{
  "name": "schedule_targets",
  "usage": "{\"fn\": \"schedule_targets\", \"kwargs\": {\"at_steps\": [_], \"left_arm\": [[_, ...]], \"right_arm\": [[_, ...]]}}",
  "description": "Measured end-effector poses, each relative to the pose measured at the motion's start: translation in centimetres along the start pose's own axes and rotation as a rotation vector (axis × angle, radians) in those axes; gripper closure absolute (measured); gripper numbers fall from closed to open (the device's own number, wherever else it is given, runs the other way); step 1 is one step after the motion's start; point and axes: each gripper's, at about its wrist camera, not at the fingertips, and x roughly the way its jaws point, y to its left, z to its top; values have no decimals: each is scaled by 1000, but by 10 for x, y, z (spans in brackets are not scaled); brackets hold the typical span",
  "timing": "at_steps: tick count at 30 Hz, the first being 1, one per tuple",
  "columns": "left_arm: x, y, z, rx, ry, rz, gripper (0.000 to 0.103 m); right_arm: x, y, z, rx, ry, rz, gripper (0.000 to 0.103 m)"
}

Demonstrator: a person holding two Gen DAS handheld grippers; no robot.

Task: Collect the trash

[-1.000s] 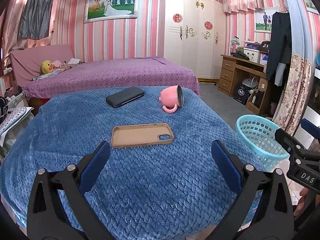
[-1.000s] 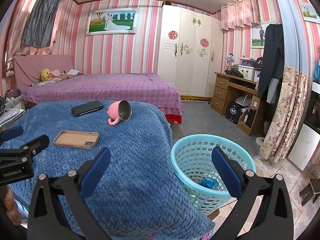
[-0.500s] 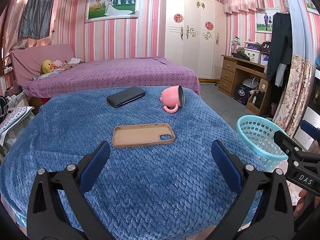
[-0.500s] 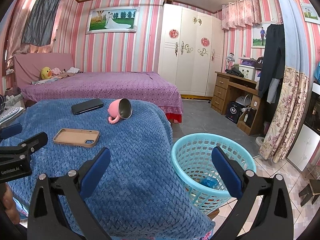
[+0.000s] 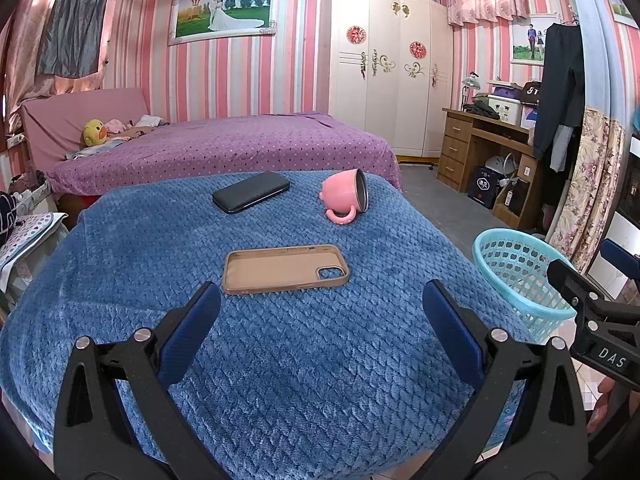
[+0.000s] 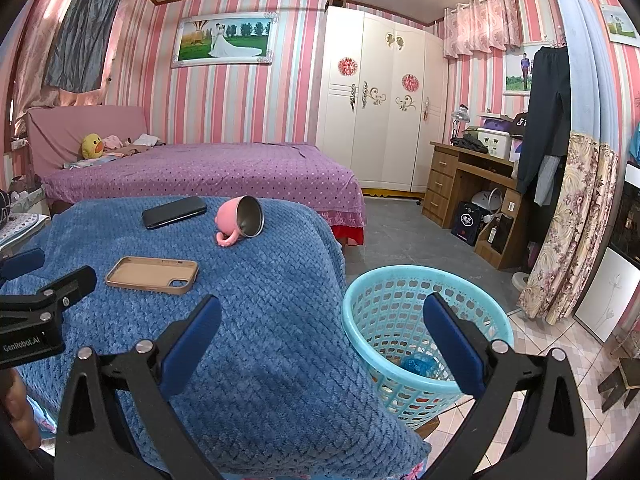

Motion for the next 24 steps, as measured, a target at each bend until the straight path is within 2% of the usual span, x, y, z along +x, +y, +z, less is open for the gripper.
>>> {"fn": "schedule_targets", "kwargs": {"at_steps": [24], "left_arm": [[5,-1,-4,6,3,6,5]], "right_arm": [[2,3,0,-10,-7,5,4]]}}
